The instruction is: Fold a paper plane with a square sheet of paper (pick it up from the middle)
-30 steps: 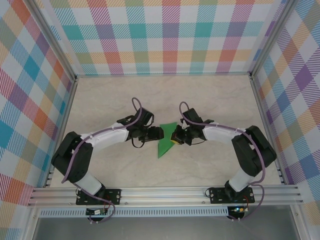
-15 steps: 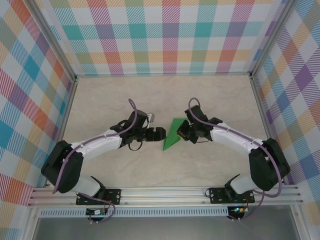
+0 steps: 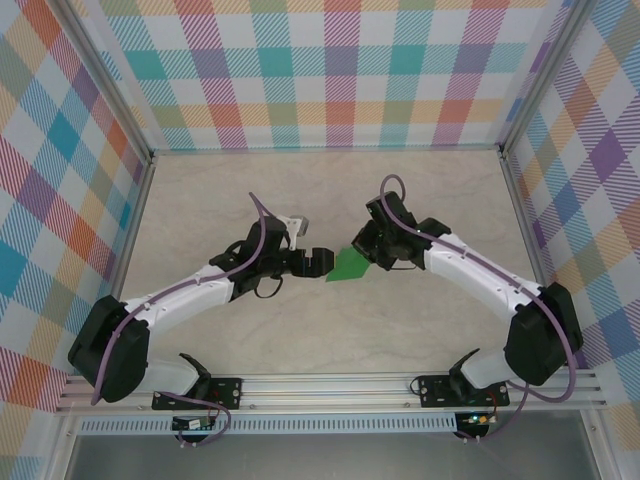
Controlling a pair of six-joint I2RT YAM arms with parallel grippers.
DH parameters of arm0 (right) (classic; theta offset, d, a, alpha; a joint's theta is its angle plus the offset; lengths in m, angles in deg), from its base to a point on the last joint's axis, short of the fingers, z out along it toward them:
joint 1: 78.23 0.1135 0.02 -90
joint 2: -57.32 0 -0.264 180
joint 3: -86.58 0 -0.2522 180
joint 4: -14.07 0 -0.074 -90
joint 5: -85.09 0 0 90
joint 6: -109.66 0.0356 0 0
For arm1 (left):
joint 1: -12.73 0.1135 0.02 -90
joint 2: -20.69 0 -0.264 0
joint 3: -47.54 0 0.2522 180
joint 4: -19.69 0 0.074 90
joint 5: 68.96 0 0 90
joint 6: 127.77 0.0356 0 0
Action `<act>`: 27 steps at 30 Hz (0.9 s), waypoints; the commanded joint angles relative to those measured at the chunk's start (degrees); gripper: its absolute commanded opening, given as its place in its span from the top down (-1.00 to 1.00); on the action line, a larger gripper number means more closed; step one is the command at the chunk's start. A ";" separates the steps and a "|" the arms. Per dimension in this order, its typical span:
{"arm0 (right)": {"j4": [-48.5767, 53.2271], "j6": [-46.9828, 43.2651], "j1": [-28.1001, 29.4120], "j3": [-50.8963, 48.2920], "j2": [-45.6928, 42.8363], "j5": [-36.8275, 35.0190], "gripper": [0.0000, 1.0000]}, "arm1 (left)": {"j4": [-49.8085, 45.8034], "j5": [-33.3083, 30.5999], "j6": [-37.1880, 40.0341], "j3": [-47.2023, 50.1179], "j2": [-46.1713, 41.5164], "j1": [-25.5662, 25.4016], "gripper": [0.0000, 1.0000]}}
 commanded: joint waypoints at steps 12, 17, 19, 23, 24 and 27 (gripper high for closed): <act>-0.15 8.17 0.10 2.18 14.68 6.43 1.00 | 7.22 -1.92 8.40 4.65 6.43 -3.31 -0.93; -0.48 8.36 -0.92 1.23 15.11 8.88 1.00 | 9.38 -2.46 11.51 5.16 9.90 -5.71 -0.87; -0.38 8.11 -1.37 1.23 15.13 9.72 1.00 | 10.01 -3.56 12.91 5.34 11.20 -6.11 -0.85; -0.48 7.39 -2.31 1.32 15.48 11.84 0.90 | 11.06 -4.12 16.13 4.67 13.59 -6.94 -0.69; -0.57 7.30 -2.45 1.32 15.60 12.42 0.88 | 12.33 -4.18 16.51 5.10 13.95 -7.06 -0.66; -0.87 7.16 -2.88 1.23 15.97 13.81 0.82 | 16.77 -2.67 18.54 6.68 14.91 -7.30 -0.53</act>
